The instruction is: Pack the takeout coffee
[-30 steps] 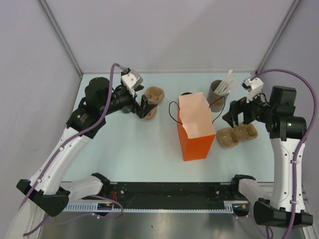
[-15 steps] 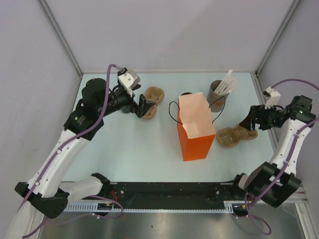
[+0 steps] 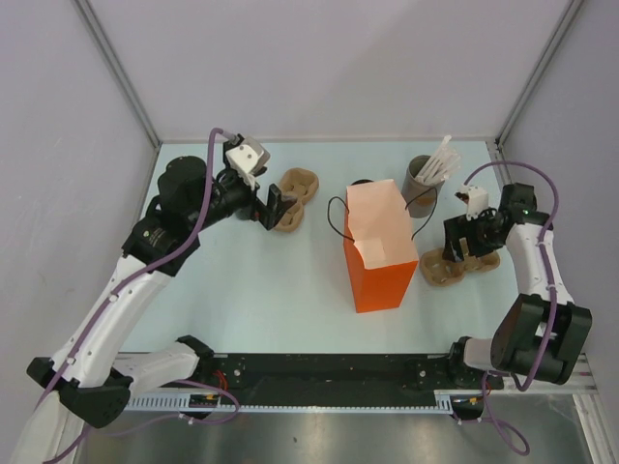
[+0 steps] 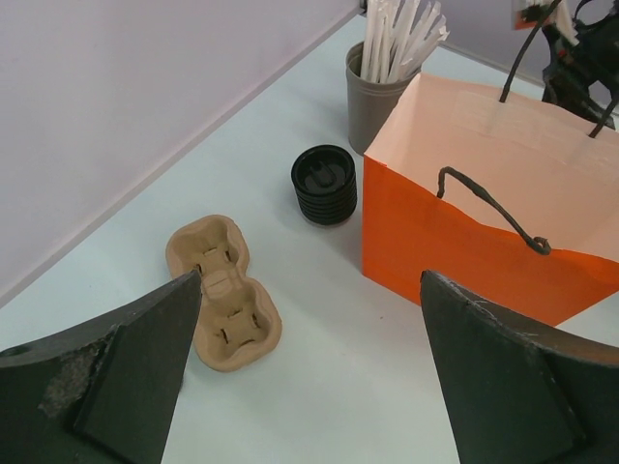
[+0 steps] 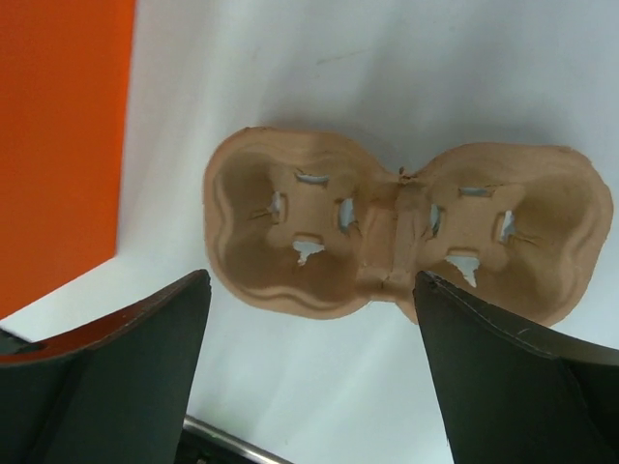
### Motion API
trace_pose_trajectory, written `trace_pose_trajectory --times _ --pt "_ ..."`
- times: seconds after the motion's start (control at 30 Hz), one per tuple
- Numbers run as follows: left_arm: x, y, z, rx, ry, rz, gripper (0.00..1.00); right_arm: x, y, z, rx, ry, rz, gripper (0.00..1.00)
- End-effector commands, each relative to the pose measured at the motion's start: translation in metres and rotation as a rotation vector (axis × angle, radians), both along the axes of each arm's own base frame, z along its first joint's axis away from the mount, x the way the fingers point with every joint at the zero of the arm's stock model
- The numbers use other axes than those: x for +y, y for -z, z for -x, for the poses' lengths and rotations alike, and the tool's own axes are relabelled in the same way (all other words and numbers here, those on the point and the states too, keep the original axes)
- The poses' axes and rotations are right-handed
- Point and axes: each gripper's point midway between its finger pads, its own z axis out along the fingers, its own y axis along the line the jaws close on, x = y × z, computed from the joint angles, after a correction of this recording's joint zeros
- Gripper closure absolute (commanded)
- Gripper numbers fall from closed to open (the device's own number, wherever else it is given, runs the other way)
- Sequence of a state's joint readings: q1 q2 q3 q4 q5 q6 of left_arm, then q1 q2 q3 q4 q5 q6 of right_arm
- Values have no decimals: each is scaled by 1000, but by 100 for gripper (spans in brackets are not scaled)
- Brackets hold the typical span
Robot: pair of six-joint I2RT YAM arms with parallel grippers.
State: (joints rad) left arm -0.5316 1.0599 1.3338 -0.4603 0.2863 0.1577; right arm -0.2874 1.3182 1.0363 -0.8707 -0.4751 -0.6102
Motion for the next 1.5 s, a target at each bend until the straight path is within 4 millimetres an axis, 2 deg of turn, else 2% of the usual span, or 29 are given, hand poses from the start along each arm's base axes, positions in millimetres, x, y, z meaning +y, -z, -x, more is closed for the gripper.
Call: trace_pose_trajectory --times 0.0,0.3,0.6,0.97,1.2,1.27,1.4,1.47 --pt "8 -7 7 -26 -20 11 0 -26 0 -24 -81 120 166 11" --pt "10 -7 10 -21 -24 18 0 -29 27 -27 -67 128 258 15" --pt "11 -4 9 -10 -30 8 0 -28 57 -21 22 104 253 29" --pt "7 -7 7 -3 -17 12 0 -28 84 -14 65 91 271 38" --pt "6 -5 7 5 -14 13 0 -25 89 -20 46 98 272 42" --pt "6 -4 7 5 -13 11 0 -23 87 -21 34 94 271 47" --pt "5 -5 7 6 -11 15 0 -19 86 -20 24 81 259 64" --pt "5 -5 8 7 -8 13 0 -18 82 -19 13 81 253 68"
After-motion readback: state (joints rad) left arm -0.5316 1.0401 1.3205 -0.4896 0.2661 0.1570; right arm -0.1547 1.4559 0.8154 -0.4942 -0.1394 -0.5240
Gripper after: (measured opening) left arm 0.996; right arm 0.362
